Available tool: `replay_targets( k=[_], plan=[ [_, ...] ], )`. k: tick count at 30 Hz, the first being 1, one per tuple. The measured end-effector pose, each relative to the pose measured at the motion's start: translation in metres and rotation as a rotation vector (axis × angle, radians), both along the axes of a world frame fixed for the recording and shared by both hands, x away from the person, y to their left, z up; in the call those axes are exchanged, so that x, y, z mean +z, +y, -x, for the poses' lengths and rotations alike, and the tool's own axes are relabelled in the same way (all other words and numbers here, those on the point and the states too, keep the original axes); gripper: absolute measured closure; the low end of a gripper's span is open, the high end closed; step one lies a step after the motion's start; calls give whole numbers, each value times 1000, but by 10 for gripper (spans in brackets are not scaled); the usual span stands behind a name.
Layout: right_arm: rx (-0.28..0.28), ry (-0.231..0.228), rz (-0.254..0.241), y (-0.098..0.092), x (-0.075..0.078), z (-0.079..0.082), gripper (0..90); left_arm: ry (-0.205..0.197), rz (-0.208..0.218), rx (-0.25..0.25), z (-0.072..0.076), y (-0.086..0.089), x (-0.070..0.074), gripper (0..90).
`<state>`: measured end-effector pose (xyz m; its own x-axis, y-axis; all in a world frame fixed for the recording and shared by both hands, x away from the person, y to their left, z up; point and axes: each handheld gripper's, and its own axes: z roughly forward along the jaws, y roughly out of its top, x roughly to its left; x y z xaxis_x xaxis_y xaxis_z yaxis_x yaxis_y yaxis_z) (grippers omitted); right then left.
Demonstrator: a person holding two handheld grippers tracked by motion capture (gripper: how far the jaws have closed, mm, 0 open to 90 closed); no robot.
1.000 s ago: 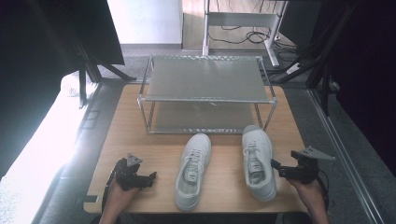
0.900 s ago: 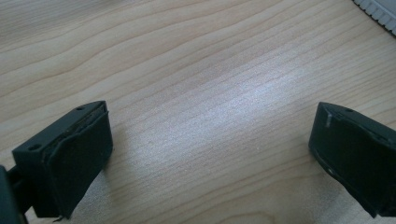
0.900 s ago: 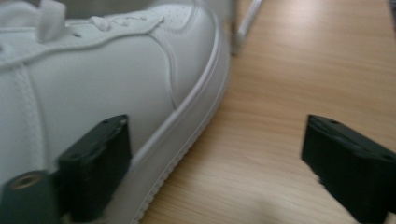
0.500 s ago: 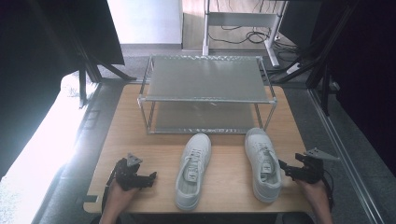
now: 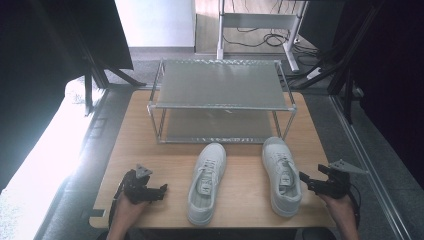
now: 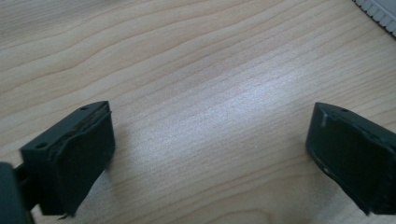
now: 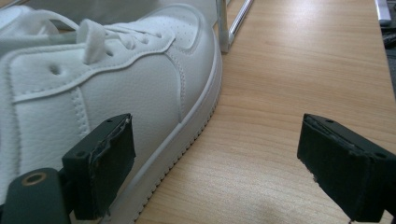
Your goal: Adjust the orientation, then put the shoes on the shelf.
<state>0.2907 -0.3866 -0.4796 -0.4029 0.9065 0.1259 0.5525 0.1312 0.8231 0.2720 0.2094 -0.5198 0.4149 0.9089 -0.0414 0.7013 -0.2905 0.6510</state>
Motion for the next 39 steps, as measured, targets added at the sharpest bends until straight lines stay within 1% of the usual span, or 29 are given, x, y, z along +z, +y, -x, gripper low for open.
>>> replay_targets(
  k=[2, 6, 8, 10, 14, 15, 18, 21, 23, 24, 25, 29, 31, 32, 33, 35, 39],
  plan=[
    [1, -5, -2, 0, 3, 2, 112, -1, 14, 4, 1, 0, 2, 28],
    [2, -21, -9, 2, 8, 6, 104, -28, 43, 0, 4, -3, 13, 28],
    [9, -29, -8, 5, 11, 8, 102, -48, 56, -14, 7, -6, 20, 26],
    [4, -36, 3, 7, 15, 9, 110, -71, 76, -29, 9, -11, 26, 23],
    [7, -43, -45, 8, 21, 11, 109, -104, 96, -57, 12, -20, 38, 19],
    [10, -45, -47, 9, 22, 12, 112, -110, 99, -64, 13, -22, 41, 19],
    [2, -53, -28, 13, 24, 15, 133, -143, 111, -75, 16, -29, 49, 24],
    [20, -66, -54, 14, 26, 19, 129, -187, 151, -93, 20, -37, 57, 39],
    [29, -74, -52, 16, 27, 22, 129, -212, 176, -112, 22, -43, 61, 61],
    [40, -79, -49, 17, 28, 23, 129, -218, 182, -123, 22, -46, 63, 68],
    [52, -83, -44, 19, 28, 24, 129, -221, 185, -135, 23, -51, 64, 70],
    [86, -91, -22, 29, 27, 24, 134, -226, 176, -176, 22, -67, 66, 70],
    [101, -83, -6, 34, 25, 23, 139, -222, 172, -192, 20, -75, 65, 70],
    [106, -82, 6, 36, 24, 23, 145, -221, 181, -201, 19, -78, 64, 68],
    [109, -83, 19, 38, 22, 22, 154, -219, 180, -205, 18, -81, 64, 76],
    [111, -82, 35, 42, 20, 21, 173, -214, 167, -224, 17, -88, 62, 87],
    [107, -79, 64, 48, 18, 18, 205, -201, 146, -245, 14, -100, 58, 98]
  ],
)
